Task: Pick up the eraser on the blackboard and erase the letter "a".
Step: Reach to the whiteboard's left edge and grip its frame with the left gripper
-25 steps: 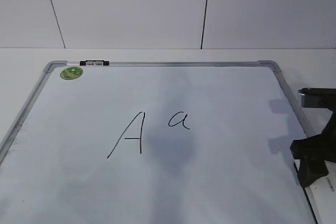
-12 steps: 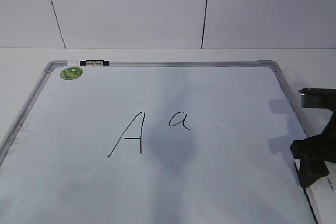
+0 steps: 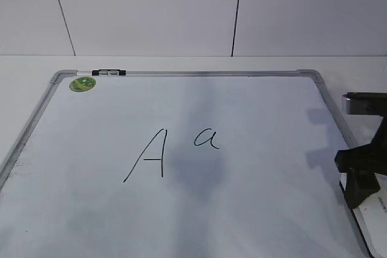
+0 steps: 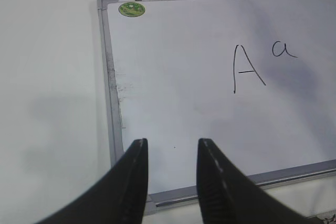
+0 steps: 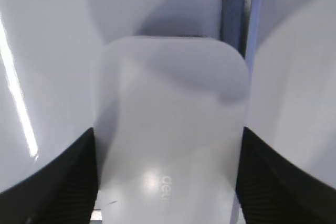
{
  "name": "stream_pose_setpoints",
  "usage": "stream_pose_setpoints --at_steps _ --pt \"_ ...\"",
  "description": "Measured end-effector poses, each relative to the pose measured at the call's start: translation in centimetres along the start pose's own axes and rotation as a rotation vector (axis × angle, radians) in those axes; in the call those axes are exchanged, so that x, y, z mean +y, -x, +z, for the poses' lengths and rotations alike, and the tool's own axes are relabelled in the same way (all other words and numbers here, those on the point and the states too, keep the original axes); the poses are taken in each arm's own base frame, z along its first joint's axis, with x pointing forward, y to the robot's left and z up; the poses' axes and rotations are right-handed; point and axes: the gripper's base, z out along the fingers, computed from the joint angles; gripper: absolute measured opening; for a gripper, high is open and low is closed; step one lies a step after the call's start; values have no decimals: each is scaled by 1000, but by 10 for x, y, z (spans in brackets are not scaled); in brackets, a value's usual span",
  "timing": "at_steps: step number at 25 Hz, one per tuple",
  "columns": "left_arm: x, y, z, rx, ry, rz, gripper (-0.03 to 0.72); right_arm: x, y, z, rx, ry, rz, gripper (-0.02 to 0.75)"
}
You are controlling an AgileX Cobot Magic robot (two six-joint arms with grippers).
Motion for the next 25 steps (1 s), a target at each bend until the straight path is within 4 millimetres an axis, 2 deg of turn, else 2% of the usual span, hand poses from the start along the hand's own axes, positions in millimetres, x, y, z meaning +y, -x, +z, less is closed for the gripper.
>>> stream_pose_setpoints --at_steps 14,25 --pt "2 2 3 26 10 -1 239 2 4 -23 68 -7 -2 561" --pt "17 18 43 306 88 -4 239 5 11 -36 35 19 4 561"
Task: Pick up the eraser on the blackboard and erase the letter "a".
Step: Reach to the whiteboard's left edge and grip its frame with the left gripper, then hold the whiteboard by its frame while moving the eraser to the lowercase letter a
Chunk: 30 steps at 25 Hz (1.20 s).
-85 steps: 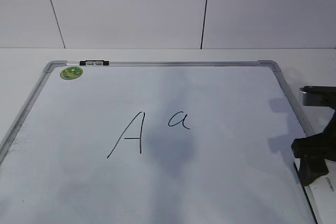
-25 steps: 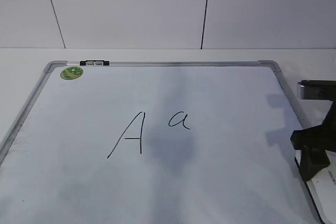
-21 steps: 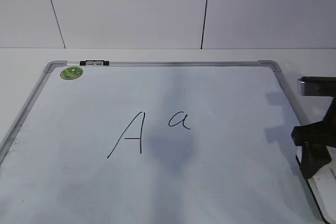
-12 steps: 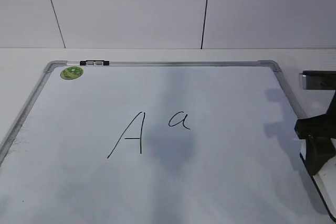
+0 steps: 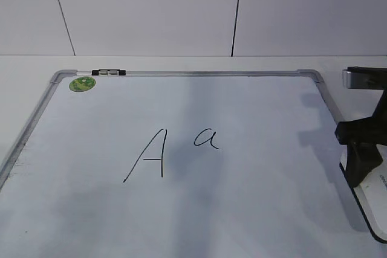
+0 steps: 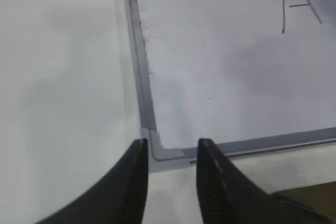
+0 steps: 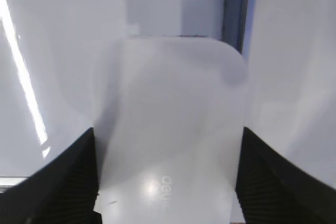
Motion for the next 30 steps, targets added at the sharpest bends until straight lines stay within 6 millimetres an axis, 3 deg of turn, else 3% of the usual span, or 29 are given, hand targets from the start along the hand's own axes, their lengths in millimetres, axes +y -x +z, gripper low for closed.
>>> stream_pose_setpoints --at_steps 7,18,24,30 --pt "12 17 26 184 98 -46 240 1 0 0 5 8 3 560" --pt "19 98 72 345 116 -83 243 3 -1 0 11 33 9 560" --pt "27 139 120 437 130 -81 243 4 -1 0 14 40 12 560" --pt "34 156 173 526 136 -82 244 4 -1 0 14 45 -4 560"
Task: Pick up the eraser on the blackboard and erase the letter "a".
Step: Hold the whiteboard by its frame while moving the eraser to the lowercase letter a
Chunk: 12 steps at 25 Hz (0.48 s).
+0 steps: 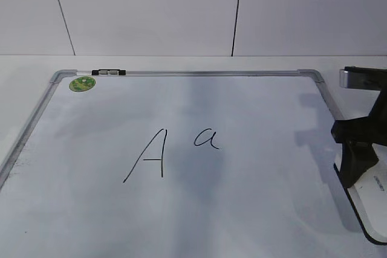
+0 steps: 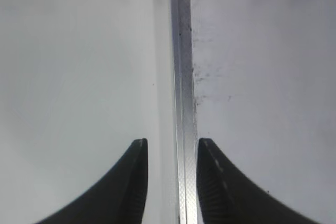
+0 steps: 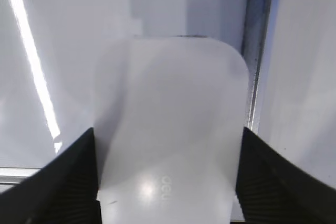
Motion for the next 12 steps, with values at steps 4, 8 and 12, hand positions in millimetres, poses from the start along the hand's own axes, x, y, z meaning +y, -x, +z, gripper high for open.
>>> stream_pose_setpoints --at_steps 4,8,12 --pt "-1 19 21 26 1 0 244 0 0 0 2 0 -4 560" --pt "-1 25 43 58 3 0 243 0 0 0 2 1 -4 560" --pt "-1 29 64 93 5 0 243 0 0 0 2 2 -7 560"
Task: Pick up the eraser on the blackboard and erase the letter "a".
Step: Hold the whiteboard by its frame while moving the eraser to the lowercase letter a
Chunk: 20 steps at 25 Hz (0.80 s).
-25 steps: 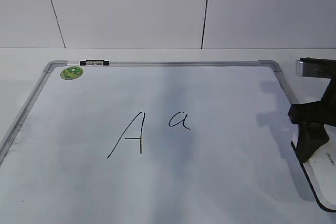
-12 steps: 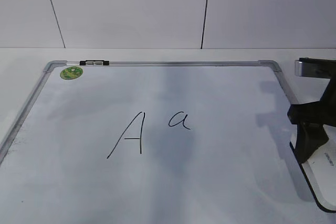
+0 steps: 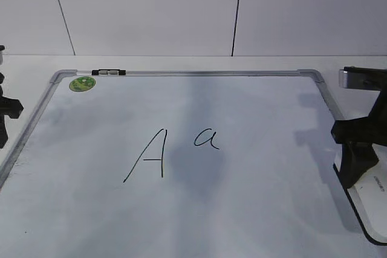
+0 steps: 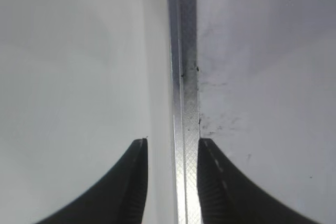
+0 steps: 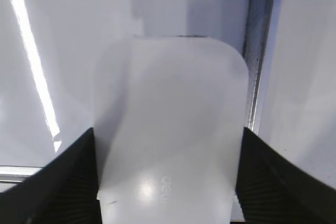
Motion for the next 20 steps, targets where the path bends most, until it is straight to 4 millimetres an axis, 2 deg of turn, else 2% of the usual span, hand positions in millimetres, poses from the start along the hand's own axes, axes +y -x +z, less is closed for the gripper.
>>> stream_pose_setpoints --at_steps 10,20 --pt "0 5 33 59 3 0 243 0 0 0 0 2 -3 560" --pt "0 9 49 79 4 0 243 0 0 0 -1 4 -10 560"
